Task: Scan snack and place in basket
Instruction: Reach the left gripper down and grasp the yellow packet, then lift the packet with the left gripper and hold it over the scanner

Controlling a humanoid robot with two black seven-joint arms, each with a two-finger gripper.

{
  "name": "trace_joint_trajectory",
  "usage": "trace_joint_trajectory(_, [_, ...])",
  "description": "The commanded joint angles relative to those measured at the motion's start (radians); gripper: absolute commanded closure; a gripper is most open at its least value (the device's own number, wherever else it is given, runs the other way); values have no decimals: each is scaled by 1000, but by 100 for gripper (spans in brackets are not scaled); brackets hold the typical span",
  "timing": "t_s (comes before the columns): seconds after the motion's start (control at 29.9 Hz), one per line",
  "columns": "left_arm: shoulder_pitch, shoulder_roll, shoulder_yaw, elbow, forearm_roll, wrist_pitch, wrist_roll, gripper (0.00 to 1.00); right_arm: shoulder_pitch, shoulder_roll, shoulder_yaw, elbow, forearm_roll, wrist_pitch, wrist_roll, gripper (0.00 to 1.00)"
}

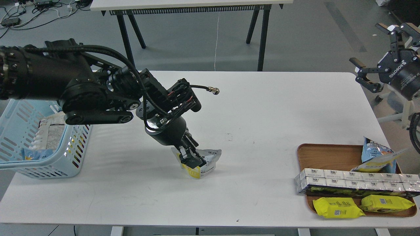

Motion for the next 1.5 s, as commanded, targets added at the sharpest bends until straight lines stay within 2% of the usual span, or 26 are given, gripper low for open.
trace_joint_trajectory(0.0, [-1, 0, 24, -4, 9, 67, 0, 100, -5, -11, 1, 1, 0, 0, 0, 3])
trace_joint_trajectory(0.2, [0, 9, 26, -8, 7, 109, 0, 100, -9, -24, 1, 1, 0, 0, 0, 3])
trace_joint_trajectory(0.37, [0, 21, 26, -7, 6, 112, 0, 100, -11, -24, 1, 1, 2, 0, 0, 3])
trace_joint_trajectory(0.7, [-86, 184, 28, 12, 10, 98, 0, 100, -11, -24, 3, 9, 2, 0, 0, 3])
trace_joint_trajectory(0.87, [-127, 252, 31, 108, 36, 104, 0, 100, -12, -24, 12, 8, 2, 0, 0, 3])
trace_joint_trajectory(1.0, [-121, 279, 31, 243, 59, 104, 0, 100, -12, -21, 12, 8, 2, 0, 0, 3])
trace_joint_trajectory(1.14, [-101, 308, 31, 320, 105, 101, 0, 100, -12, -16, 14, 9, 2, 0, 0, 3])
trace_joint_trajectory(1.47, [-4, 376, 31, 357, 148, 95, 0, 100, -12, -16, 15, 8, 2, 0, 0, 3])
